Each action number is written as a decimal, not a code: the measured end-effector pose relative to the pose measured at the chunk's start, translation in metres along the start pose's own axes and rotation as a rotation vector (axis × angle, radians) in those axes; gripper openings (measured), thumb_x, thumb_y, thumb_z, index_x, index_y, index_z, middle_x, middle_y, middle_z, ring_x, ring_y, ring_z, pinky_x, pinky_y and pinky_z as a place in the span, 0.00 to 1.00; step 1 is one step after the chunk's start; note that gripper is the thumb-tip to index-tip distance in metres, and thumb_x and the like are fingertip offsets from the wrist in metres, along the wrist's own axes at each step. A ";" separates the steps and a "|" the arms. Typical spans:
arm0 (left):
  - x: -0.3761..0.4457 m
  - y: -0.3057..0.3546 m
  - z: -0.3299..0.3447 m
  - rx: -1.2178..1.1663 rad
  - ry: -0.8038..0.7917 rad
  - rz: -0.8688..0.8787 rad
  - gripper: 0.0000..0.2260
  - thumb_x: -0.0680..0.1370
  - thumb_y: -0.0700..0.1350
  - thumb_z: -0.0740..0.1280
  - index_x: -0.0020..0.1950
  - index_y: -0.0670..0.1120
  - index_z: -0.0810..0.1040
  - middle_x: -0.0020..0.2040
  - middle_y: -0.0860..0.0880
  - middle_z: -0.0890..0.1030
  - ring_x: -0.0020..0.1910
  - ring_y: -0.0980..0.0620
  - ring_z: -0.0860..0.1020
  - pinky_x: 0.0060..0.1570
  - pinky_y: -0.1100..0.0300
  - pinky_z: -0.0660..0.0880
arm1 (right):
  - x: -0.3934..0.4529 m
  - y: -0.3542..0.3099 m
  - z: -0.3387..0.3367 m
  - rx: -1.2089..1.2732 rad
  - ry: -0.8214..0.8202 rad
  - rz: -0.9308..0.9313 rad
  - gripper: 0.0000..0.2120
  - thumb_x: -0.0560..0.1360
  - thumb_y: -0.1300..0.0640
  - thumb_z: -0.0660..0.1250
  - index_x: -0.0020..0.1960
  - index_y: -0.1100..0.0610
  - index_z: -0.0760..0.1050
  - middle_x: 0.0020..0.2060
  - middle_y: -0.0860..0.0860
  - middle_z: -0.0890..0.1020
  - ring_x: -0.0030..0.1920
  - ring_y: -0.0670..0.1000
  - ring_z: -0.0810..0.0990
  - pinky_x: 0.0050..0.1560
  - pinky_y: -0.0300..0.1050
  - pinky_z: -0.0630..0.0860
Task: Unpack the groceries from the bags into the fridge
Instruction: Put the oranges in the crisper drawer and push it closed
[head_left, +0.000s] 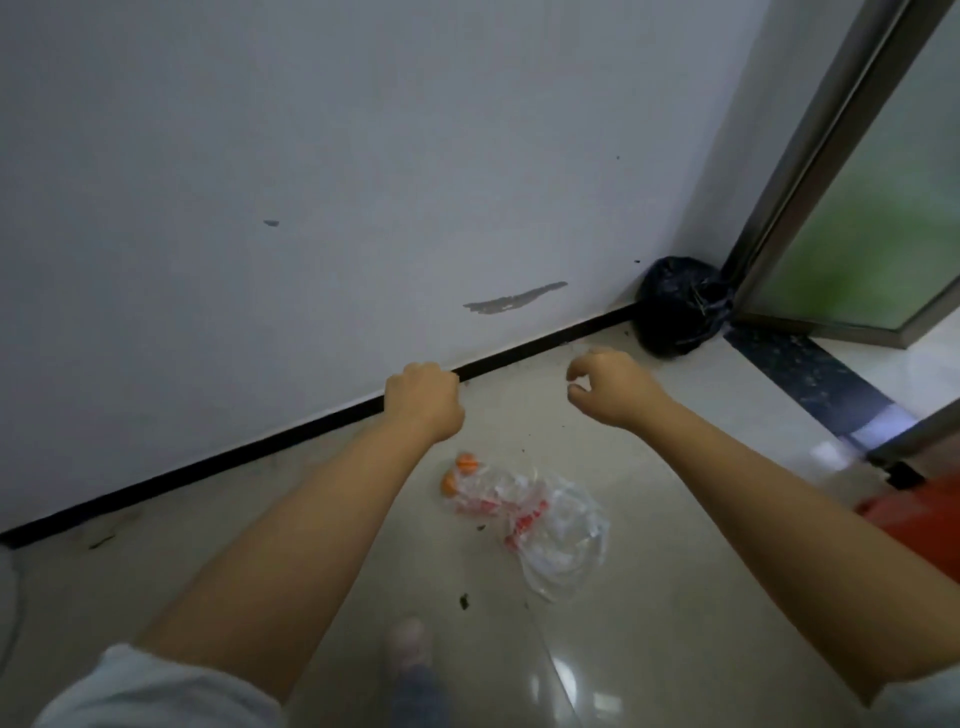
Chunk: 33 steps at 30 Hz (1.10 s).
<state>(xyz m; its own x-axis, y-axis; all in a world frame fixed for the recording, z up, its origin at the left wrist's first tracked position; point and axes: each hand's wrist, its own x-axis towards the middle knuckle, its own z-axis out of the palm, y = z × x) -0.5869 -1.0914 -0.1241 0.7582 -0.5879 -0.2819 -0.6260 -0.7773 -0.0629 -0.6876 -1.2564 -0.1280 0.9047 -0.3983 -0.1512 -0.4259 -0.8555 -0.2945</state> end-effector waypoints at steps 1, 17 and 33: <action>0.023 -0.010 0.010 0.012 -0.045 0.013 0.15 0.79 0.43 0.58 0.63 0.42 0.74 0.64 0.42 0.74 0.64 0.42 0.72 0.59 0.52 0.71 | 0.019 0.000 0.012 0.003 -0.030 0.022 0.15 0.77 0.56 0.60 0.61 0.60 0.75 0.60 0.58 0.76 0.60 0.58 0.74 0.58 0.49 0.71; 0.318 -0.077 0.208 0.003 -0.500 0.211 0.17 0.79 0.45 0.58 0.67 0.43 0.69 0.64 0.42 0.74 0.64 0.42 0.72 0.60 0.52 0.71 | 0.258 0.034 0.288 0.213 -0.601 0.406 0.14 0.77 0.60 0.58 0.56 0.66 0.75 0.56 0.61 0.79 0.58 0.59 0.76 0.55 0.45 0.72; 0.451 -0.033 0.571 -0.020 -0.639 0.448 0.14 0.80 0.42 0.58 0.63 0.40 0.75 0.63 0.41 0.74 0.63 0.42 0.73 0.59 0.52 0.72 | 0.382 0.158 0.587 0.363 -0.378 0.515 0.14 0.78 0.64 0.57 0.59 0.64 0.76 0.59 0.60 0.79 0.59 0.58 0.77 0.58 0.44 0.71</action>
<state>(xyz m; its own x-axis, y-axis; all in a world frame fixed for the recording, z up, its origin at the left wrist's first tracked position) -0.3279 -1.2032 -0.7957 0.1783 -0.6082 -0.7735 -0.8397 -0.5039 0.2026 -0.4162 -1.3499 -0.7862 0.5505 -0.5233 -0.6504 -0.8326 -0.4010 -0.3821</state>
